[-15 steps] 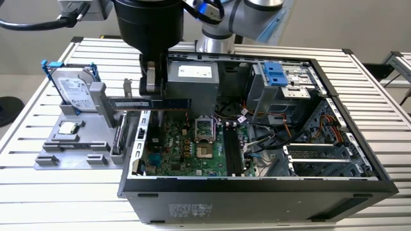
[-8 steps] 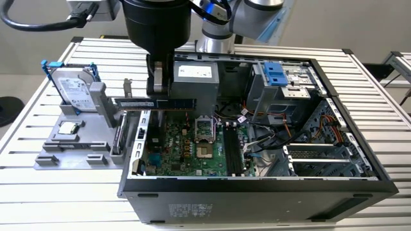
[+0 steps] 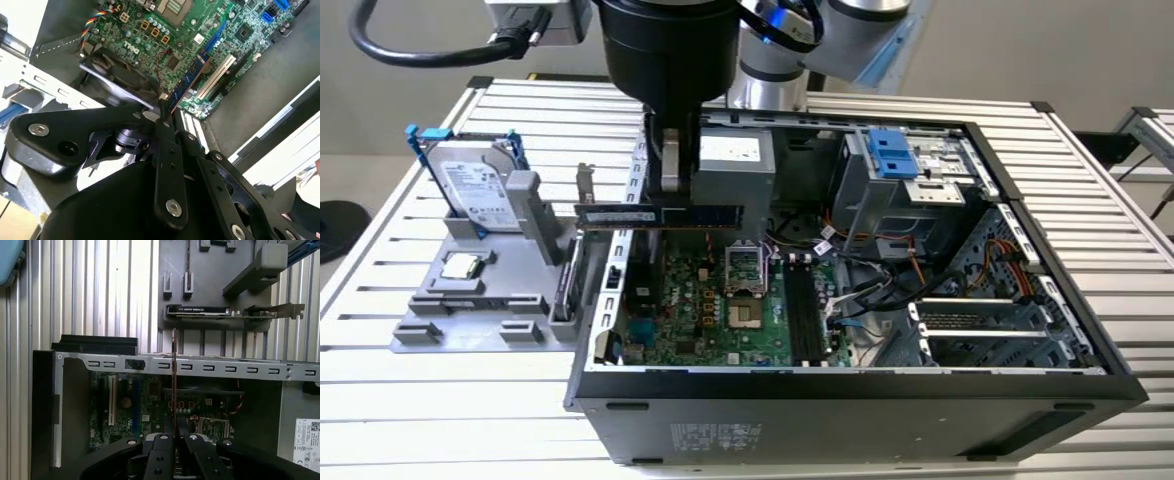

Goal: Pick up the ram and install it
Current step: 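Pick up the ram and move it above insertion slot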

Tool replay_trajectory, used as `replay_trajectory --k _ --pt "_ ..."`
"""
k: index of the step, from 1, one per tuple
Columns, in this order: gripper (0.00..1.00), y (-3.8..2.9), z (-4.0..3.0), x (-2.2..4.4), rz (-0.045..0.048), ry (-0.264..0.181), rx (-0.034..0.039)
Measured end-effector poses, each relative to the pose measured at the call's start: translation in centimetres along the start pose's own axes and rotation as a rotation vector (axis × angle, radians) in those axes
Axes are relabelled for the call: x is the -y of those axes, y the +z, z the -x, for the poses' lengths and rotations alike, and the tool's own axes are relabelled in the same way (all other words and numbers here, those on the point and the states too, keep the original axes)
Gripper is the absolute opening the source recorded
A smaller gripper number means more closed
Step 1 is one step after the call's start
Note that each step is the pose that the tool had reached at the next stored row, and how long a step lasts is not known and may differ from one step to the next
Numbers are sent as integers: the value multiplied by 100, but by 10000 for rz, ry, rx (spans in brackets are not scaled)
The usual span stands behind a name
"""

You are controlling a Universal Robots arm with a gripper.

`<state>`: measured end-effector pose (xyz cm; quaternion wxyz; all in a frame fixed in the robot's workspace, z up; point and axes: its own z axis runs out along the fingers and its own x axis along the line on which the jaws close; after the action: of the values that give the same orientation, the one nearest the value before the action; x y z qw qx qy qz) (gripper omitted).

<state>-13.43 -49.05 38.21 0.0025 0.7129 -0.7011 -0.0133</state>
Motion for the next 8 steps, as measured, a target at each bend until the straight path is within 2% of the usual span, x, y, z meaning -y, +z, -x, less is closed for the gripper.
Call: replay_trajectory --k 8 --pt "0 -3 -2 117 1 0 0"
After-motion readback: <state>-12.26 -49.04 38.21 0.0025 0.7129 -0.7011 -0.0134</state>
